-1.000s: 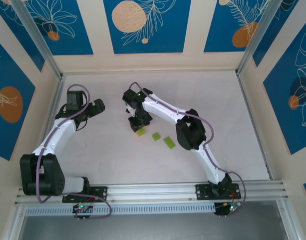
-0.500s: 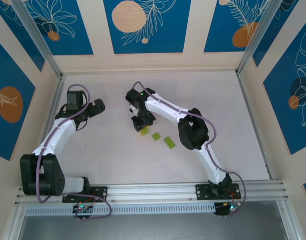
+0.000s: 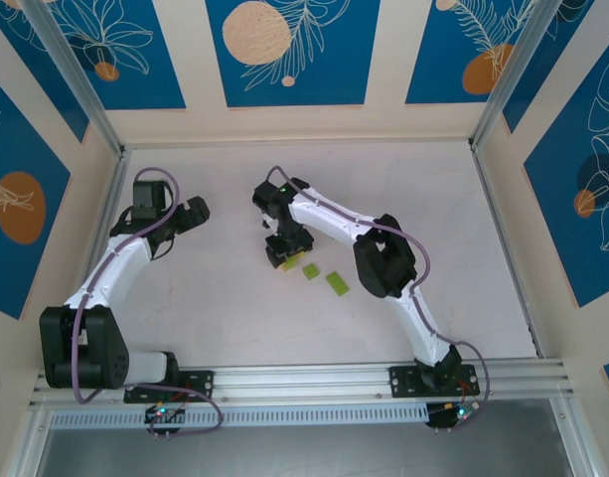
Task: Assemble a carrot with lego
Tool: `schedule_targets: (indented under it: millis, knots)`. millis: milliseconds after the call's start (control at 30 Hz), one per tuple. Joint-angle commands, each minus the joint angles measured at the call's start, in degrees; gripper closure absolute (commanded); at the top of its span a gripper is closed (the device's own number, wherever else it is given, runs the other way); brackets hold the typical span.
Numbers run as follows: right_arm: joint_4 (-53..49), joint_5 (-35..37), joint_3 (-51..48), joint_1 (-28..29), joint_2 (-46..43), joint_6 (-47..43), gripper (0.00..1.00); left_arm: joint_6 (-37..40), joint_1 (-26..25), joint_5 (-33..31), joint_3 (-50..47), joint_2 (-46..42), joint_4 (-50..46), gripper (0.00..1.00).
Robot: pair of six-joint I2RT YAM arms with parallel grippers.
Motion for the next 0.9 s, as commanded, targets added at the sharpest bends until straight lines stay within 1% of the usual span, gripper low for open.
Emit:
schedule_targets:
  millis: [0, 133, 233, 333, 400, 633, 767, 867]
  knots:
    - [-2.3, -1.2, 1.8, 0.3, -3.9, -0.3, 0.35, 0.7, 0.8, 0.6, 0.1, -0.3, 0.1, 0.01]
    - [-3.5, -1.4, 2.4, -0.3, -7.2, -0.9, 0.3, 0.7, 0.8, 0.6, 0.2, -0.3, 0.0, 0.01]
    - [-4.8, 0.1, 3.5, -1.2, -9.4, -1.6, 0.27, 0.7, 0.8, 0.6, 0.2, -0.2, 0.0, 0.01]
    - [-5.6, 1.8, 4.4, -3.6, -10.7, -3.1, 0.27, 0.6, 0.8, 0.7, 0.2, -0.3, 0.0, 0.01]
    - [-5.8, 2.2, 4.6, -6.4, -10.6, -4.1, 0.27, 0.7, 0.8, 0.7, 0.2, -0.3, 0.0, 0.01]
    - [-2.2, 3.8, 4.2, -15.1, -6.5, -10.1, 0.27, 0.7, 0.8, 0.7, 0.1, -0.6, 0.0, 0.01]
    - [0.3, 1.9, 4.6, -18.8, -2.3, -12.1, 0.29, 0.7, 0.8, 0.7, 0.3, -0.4, -0.2, 0.01]
    - [1.6, -0.2, 5.1, -20.3, 0.3, -13.2, 0.29, 0.7, 0.7, 0.5, 0.3, -0.3, -0.2, 0.01]
